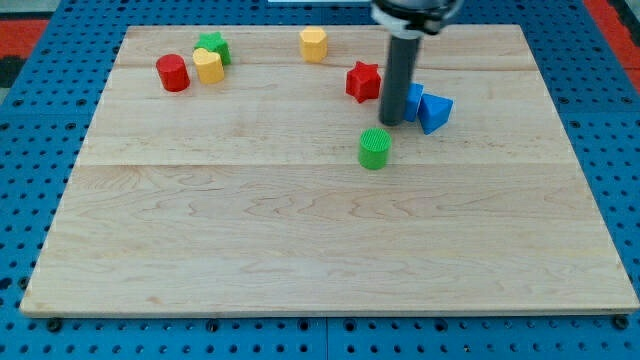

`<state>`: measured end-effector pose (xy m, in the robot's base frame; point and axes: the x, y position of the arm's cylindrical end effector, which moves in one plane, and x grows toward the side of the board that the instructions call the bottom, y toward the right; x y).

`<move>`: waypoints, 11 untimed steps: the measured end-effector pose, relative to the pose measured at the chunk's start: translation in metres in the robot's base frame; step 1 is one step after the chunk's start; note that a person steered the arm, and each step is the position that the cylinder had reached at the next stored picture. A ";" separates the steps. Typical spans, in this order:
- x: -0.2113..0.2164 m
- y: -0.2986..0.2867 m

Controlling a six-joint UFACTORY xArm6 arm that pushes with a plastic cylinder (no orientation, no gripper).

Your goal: Push the red blocks towards the center left

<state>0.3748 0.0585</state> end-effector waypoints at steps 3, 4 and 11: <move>-0.034 0.016; -0.071 0.040; -0.023 -0.210</move>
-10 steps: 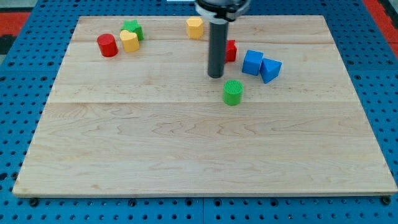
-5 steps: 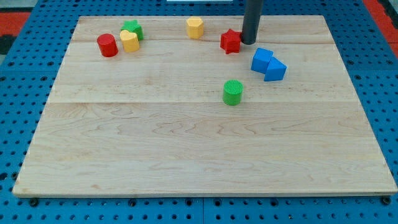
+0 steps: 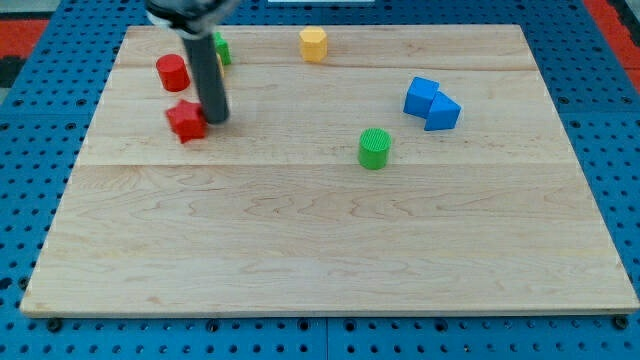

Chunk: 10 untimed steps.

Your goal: Push the red blocks towards the center left

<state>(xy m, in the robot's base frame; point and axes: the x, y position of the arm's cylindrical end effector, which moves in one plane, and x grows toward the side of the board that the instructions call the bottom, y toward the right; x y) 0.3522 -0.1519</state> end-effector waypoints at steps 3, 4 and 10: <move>-0.043 -0.128; -0.114 -0.113; -0.005 -0.005</move>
